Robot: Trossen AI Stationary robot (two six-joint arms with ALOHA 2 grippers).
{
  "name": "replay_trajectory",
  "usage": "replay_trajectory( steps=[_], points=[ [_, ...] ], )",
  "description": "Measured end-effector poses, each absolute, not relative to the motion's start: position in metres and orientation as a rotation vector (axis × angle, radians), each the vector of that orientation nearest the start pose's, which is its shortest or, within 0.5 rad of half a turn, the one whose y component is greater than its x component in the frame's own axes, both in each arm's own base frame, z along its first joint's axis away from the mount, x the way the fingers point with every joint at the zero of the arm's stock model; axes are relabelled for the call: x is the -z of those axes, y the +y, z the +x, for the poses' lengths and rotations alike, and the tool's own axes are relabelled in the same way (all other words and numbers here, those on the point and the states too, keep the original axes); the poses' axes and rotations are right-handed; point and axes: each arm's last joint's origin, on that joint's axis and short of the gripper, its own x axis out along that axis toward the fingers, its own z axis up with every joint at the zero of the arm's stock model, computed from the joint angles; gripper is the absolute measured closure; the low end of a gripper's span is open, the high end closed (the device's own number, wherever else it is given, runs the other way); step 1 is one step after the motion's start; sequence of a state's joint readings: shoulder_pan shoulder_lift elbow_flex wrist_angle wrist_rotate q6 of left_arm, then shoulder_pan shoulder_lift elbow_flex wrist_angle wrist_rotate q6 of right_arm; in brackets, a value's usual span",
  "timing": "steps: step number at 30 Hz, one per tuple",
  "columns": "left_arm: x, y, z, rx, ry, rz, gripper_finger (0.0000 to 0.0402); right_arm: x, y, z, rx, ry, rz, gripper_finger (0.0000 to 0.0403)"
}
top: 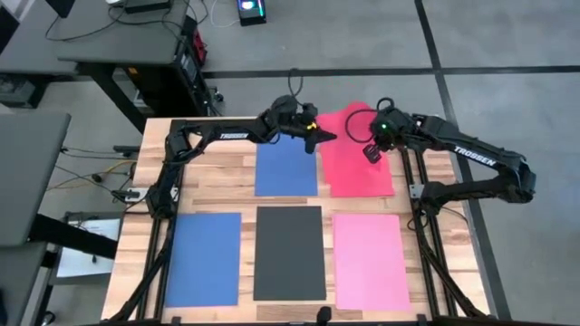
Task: Organize paper
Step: Stack the red paper on top of the red paper
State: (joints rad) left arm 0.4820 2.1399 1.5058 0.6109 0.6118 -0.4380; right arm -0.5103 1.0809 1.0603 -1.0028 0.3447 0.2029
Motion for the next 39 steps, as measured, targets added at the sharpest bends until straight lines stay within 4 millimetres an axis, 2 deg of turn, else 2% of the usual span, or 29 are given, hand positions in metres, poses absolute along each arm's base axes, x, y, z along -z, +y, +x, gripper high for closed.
replay_trajectory(
  steps=[3, 9, 15, 22, 29, 33, 39],
  points=[
    [-0.234, 0.213, 0.443, 0.117, 0.125, -0.444, 0.0401, -0.303, -0.108, 0.158, 0.913, 0.987, 0.278, 0.0403],
    [-0.244, 0.214, 0.446, 0.164, 0.171, -0.454, 0.0401, -0.305, -0.109, 0.149, 0.933, 0.976, 0.281, 0.0403],
    [-0.255, 0.213, 0.448, 0.268, 0.163, -0.488, 0.0401, -0.316, -0.097, 0.137, 0.911, 0.923, 0.274, 0.0403],
    [-0.265, 0.202, 0.451, 0.419, 0.181, -0.546, 0.0401, -0.319, -0.079, 0.12, 0.859, 0.947, 0.366, 0.0403],
    [-0.265, 0.188, 0.456, 0.48, 0.201, -0.552, 0.0401, -0.317, -0.07, 0.118, 0.837, 0.986, 0.396, 0.0403],
    [-0.261, 0.196, 0.453, 0.446, 0.222, -0.556, 0.0401, -0.313, -0.072, 0.12, 0.853, 1.016, 0.42, 0.0403],
    [-0.254, 0.215, 0.445, 0.367, 0.247, -0.573, 0.0401, -0.295, -0.075, 0.127, 0.856, 1.112, 0.426, 0.0403]
  ],
)
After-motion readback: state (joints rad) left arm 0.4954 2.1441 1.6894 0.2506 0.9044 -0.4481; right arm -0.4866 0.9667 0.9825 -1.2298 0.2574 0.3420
